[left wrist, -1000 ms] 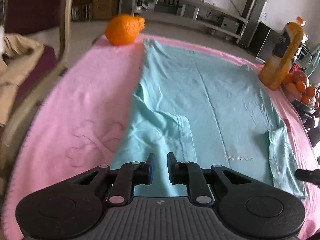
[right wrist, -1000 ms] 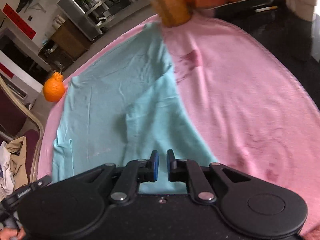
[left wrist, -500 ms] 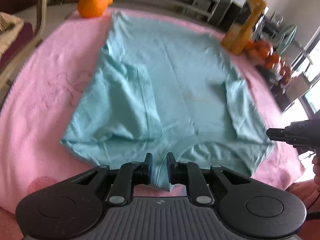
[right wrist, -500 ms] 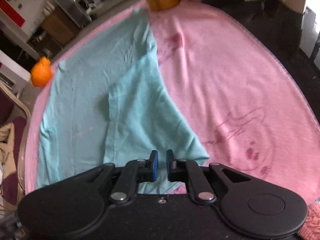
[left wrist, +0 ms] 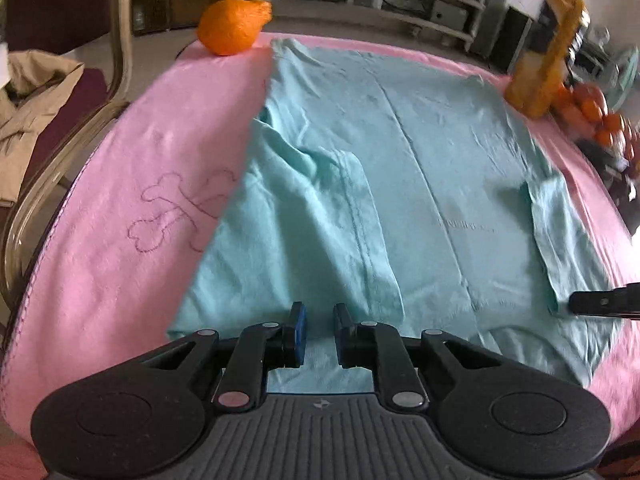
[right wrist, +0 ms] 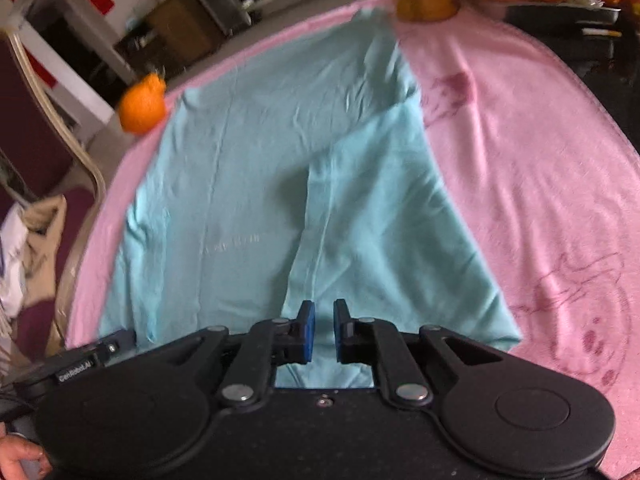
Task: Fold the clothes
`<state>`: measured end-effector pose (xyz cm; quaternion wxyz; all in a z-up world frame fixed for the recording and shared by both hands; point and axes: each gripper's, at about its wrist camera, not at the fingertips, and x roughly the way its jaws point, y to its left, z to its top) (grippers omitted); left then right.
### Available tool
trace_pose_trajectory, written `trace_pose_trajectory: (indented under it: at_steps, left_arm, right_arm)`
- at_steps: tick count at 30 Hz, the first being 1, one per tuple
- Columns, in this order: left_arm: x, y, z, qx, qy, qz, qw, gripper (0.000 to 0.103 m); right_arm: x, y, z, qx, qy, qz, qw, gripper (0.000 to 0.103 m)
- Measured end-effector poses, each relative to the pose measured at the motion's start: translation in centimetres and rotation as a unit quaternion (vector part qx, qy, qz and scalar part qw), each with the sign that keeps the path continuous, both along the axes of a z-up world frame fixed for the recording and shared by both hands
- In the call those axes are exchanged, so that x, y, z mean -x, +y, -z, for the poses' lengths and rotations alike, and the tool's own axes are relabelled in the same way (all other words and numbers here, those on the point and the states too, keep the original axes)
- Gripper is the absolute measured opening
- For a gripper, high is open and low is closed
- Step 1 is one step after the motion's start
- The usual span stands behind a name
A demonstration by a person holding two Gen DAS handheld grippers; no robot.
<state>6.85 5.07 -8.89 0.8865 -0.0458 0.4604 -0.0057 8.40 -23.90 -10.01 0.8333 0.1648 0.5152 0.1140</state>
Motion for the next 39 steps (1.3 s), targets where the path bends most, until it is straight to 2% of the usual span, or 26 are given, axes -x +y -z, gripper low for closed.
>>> trace_pose_trajectory:
  at_steps: [2, 5, 9, 11, 13, 14, 15, 16, 19, 21, 22, 25, 29, 36, 39]
  left_arm:
    - [0.6, 0.1, -0.2, 0.007, 0.004, 0.009, 0.9999, 0.014]
    - [1.5, 0.2, -0.6, 0.015, 0.007, 0.019, 0.9997, 0.016]
    - [1.9, 1.1, -3.4, 0.005, -0.045, 0.002, 0.999, 0.017]
    - [1.2, 1.9, -5.5, 0.009, -0.067, -0.006, 0.9977, 0.017]
    - [0.4, 2.6, -7.6, 0.011, -0.089, -0.014, 0.9959, 0.018]
    - [-0.5, 3.0, -8.7, 0.009, -0.098, -0.016, 0.995, 0.021]
    - [-1.4, 3.4, -9.8, 0.007, -0.106, -0.018, 0.9941, 0.029]
    - [-2.5, 3.7, -10.7, 0.005, -0.113, -0.021, 0.9934, 0.031]
    - [-6.8, 4.7, -10.9, 0.007, -0.113, -0.034, 0.993, 0.033]
    - [-9.6, 5.4, -11.1, 0.009, -0.112, -0.042, 0.9927, 0.037]
    - [-11.0, 5.7, -11.2, 0.01, -0.112, -0.047, 0.9926, 0.037]
    - [-15.4, 6.6, -11.3, 0.011, -0.11, -0.059, 0.9921, 0.041]
    - [-22.0, 7.0, -7.8, -0.013, -0.081, -0.069, 0.9942, 0.042]
    - [-31.0, 7.3, -2.3, -0.022, -0.043, -0.067, 0.9966, 0.044]
    - [-33.2, 6.4, -0.7, -0.046, -0.037, -0.056, 0.9967, 0.046]
  right_arm:
    - [0.3, 0.6, 0.4, 0.014, 0.012, -0.013, 1.0, 0.01]
    - [0.9, 0.5, -0.2, 0.017, 0.005, -0.015, 1.0, 0.01]
    - [2.1, -1.0, -2.5, -0.015, -0.053, 0.009, 0.998, 0.011]
    - [2.1, -1.8, -4.2, -0.033, -0.083, 0.028, 0.996, 0.016]
    - [1.7, -2.7, -6.3, -0.058, -0.101, 0.044, 0.992, 0.017]
    - [1.2, -2.9, -7.3, -0.068, -0.11, 0.046, 0.991, 0.017]
    - [0.7, -3.0, -8.6, -0.074, -0.122, 0.046, 0.989, 0.017]
    - [0.2, -2.8, -10.0, -0.071, -0.138, 0.043, 0.987, 0.017]
    - [-2.4, -2.1, -13.8, -0.046, -0.184, 0.04, 0.981, 0.021]
    - [-4.9, -1.6, -15.0, -0.035, -0.198, 0.047, 0.978, 0.028]
    - [-6.4, -1.3, -15.4, -0.028, -0.204, 0.051, 0.977, 0.029]
    - [-11.6, -0.9, -15.0, 0.0, -0.211, 0.076, 0.975, 0.032]
    - [-18.4, -0.6, -12.1, 0.015, -0.192, 0.113, 0.975, 0.031]
    - [-28.0, 1.8, -5.3, 0.091, -0.163, 0.104, 0.977, 0.031]
    - [-30.8, 2.5, -3.4, 0.118, -0.161, 0.102, 0.975, 0.031]
